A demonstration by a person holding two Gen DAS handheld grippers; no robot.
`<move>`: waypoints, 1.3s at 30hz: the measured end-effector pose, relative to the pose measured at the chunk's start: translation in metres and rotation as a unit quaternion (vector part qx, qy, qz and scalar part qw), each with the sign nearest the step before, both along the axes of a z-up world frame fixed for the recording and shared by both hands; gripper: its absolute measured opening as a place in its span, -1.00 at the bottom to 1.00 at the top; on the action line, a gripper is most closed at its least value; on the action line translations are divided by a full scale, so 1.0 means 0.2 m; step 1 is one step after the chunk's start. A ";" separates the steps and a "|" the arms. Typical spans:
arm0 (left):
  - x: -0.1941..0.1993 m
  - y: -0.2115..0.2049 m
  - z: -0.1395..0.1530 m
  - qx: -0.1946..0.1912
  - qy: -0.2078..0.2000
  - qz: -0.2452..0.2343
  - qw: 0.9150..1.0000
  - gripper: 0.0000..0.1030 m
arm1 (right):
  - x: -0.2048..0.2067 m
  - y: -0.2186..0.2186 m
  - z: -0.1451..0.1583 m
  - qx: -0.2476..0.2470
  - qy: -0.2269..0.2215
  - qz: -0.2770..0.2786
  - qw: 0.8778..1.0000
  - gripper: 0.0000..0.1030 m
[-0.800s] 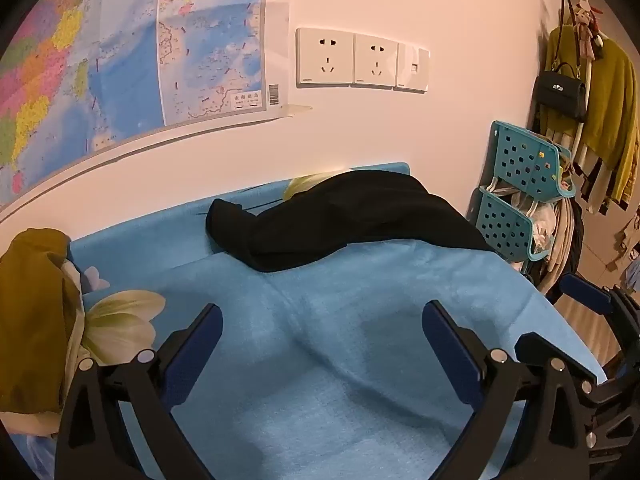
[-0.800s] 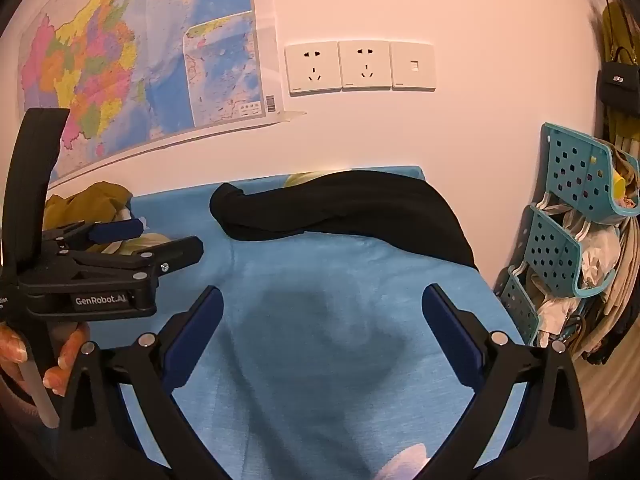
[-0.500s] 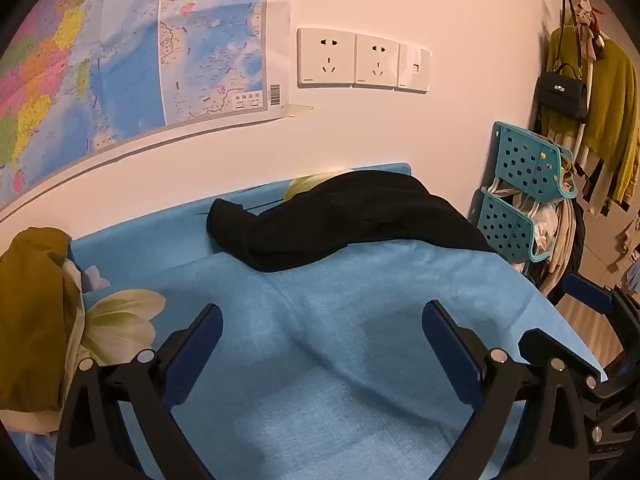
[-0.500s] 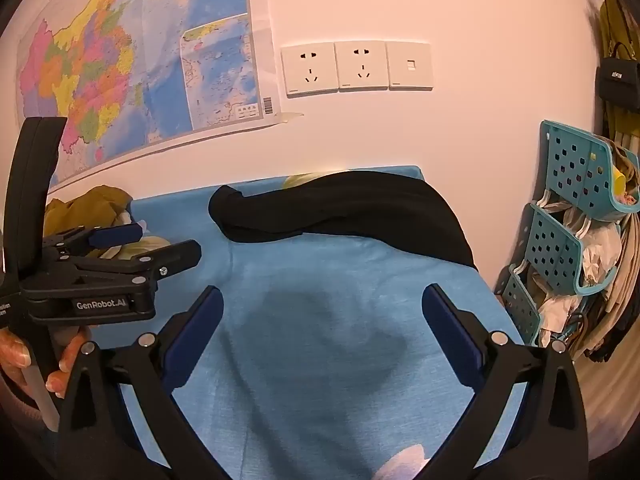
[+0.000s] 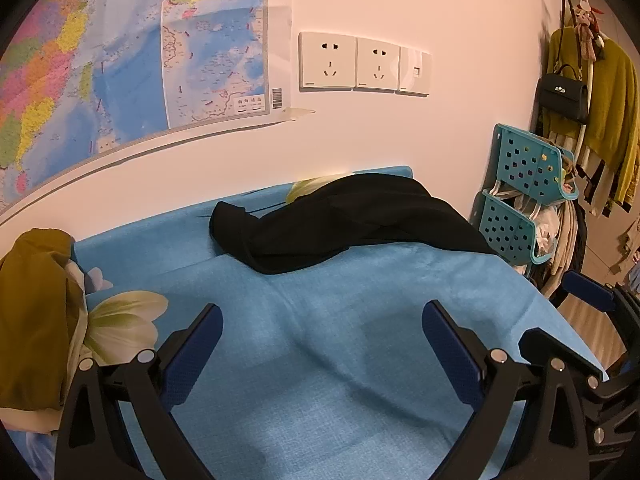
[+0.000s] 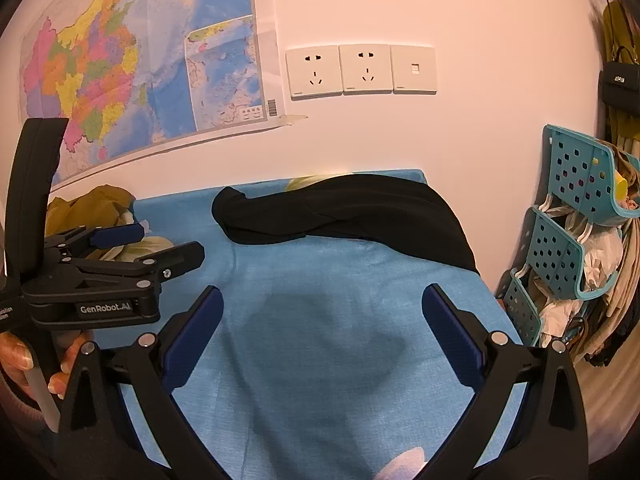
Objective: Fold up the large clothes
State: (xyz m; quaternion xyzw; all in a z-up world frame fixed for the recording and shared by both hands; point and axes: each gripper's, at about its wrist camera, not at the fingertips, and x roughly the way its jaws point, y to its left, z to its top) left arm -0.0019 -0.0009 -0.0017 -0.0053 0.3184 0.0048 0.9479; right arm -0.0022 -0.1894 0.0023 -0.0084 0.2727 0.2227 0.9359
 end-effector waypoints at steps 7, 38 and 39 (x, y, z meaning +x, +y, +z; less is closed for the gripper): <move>-0.02 0.00 0.00 0.001 -0.003 0.000 1.000 0.87 | 0.00 0.00 0.00 0.001 -0.001 -0.001 1.000 0.90; 0.01 0.00 -0.01 -0.009 0.006 0.000 1.000 0.87 | 0.02 0.02 -0.01 -0.003 0.000 0.009 1.000 0.90; 0.02 0.01 -0.02 -0.010 0.007 0.001 1.000 0.87 | 0.02 0.02 -0.01 -0.004 0.001 0.010 1.000 0.90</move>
